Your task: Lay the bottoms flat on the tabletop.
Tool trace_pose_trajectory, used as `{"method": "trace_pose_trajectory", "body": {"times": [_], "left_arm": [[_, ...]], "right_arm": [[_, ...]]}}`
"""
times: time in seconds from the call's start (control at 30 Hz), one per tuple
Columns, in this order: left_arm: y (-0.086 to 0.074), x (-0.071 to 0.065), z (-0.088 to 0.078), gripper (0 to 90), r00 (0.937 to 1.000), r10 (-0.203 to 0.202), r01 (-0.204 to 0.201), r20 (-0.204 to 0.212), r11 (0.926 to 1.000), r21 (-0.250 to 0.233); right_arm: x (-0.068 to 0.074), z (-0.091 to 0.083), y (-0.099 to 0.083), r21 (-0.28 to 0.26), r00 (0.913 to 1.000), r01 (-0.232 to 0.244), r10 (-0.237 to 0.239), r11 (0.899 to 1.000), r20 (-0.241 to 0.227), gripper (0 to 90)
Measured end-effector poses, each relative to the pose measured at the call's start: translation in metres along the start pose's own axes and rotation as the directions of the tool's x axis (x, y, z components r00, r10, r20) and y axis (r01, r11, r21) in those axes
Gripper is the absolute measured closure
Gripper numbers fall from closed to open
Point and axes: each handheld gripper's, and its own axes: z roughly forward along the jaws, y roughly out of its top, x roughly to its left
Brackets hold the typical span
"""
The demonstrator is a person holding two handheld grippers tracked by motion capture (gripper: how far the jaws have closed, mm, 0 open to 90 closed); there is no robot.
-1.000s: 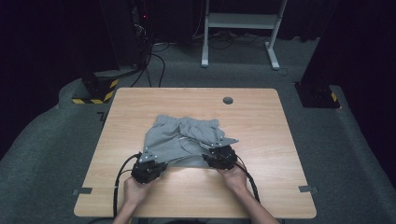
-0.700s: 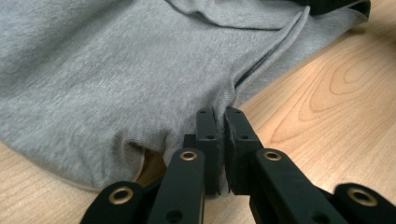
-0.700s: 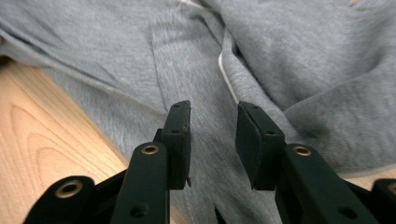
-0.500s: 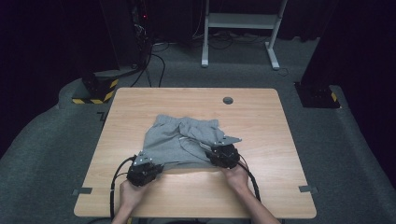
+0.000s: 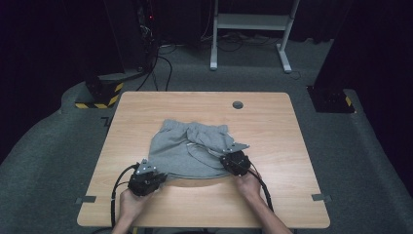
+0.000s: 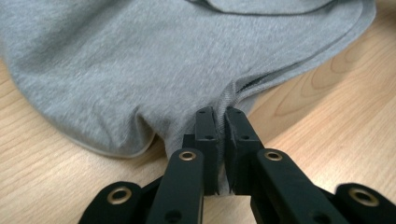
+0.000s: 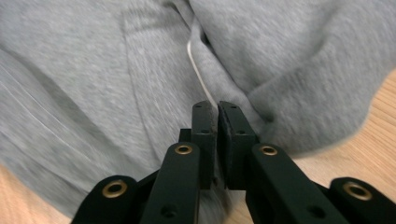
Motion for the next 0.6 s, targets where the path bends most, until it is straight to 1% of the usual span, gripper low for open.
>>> {"method": "trace_pose_trajectory", "body": {"times": [0.03,0.07,0.13,0.17,0.2,0.23,0.27,0.33,0.37,0.4,0.43,0.47,0.5,0.57,0.6], "left_arm": [[-0.001,0.0,0.0,84.6,1.0,0.002,-0.002,0.0,1.0,0.003],[-0.002,0.0,0.0,83.9,1.0,-0.001,0.001,-0.002,0.9999,0.012],[-0.003,0.001,0.001,83.1,1.0,-0.005,0.005,-0.002,0.9999,0.013],[-0.006,0.0,0.002,82.3,0.9999,-0.01,0.01,0.0,0.9999,0.012],[-0.007,-0.002,0.002,81.1,0.9999,-0.016,0.016,0.005,0.9998,0.012],[-0.007,-0.003,0.002,79.6,0.9999,-0.013,0.013,0.004,0.9998,0.014],[-0.008,-0.004,0.001,78.4,1.0,-0.002,0.002,0.0,0.9999,0.017],[-0.008,-0.005,0.0,75.6,1.0,-0.006,0.006,-0.001,0.9999,0.014],[-0.006,-0.005,-0.004,74.2,1.0,-0.002,0.002,-0.007,1.0,0.009],[-0.006,-0.005,-0.005,72.6,0.9999,-0.009,0.009,-0.012,1.0,0.002],[-0.005,-0.004,-0.007,71.0,0.9997,-0.007,0.007,-0.021,1.0,-0.002],[-0.005,-0.004,-0.007,69.7,0.9997,-0.007,0.007,-0.021,1.0,-0.002],[-0.003,-0.002,-0.01,69.0,0.9994,-0.009,0.009,-0.034,0.9999,-0.011],[-0.002,-0.001,-0.013,67.5,0.9991,-0.017,0.016,-0.04,0.9997,-0.02],[-0.002,-0.001,-0.013,67.2,0.9991,-0.017,0.016,-0.04,0.9997,-0.02]], "right_arm": [[0.0,0.0,0.0,0.0,1.0,0.0,0.0,1.0,0.0,85.8],[-0.001,0.001,-0.002,0.014,0.9999,0.012,-0.012,1.0,0.004,85.9],[-0.001,0.001,-0.004,0.018,0.9999,0.012,-0.012,1.0,0.003,85.9],[-0.002,0.002,-0.006,0.022,0.9998,0.018,-0.018,1.0,-0.002,84.4],[-0.002,0.002,-0.007,0.017,0.9999,0.012,-0.012,1.0,-0.01,81.2],[-0.002,0.001,-0.007,0.004,0.9997,0.011,-0.011,1.0,-0.021,78.3],[-0.001,0.0,-0.007,-0.007,0.9995,0.011,-0.011,1.0,-0.03,76.7],[0.0,0.0,-0.007,-0.014,0.9992,0.018,-0.019,1.0,-0.035,75.9],[0.003,0.0,-0.004,-0.022,0.9986,0.031,-0.032,0.999,-0.042,74.6],[0.005,0.0,-0.003,-0.022,0.998,0.04,-0.041,0.999,-0.047,73.9],[0.007,0.001,0.0,-0.021,0.9975,0.048,-0.049,0.999,-0.05,73.3],[0.009,0.002,0.002,-0.022,0.9969,0.057,-0.058,0.998,-0.054,72.8],[0.011,0.003,0.004,-0.026,0.9961,0.063,-0.065,0.998,-0.06,72.2],[0.016,0.006,0.007,-0.022,0.9954,0.068,-0.069,0.997,-0.066,71.0],[0.016,0.006,0.007,-0.022,0.9954,0.068,-0.069,0.997,-0.066,71.0]]}}
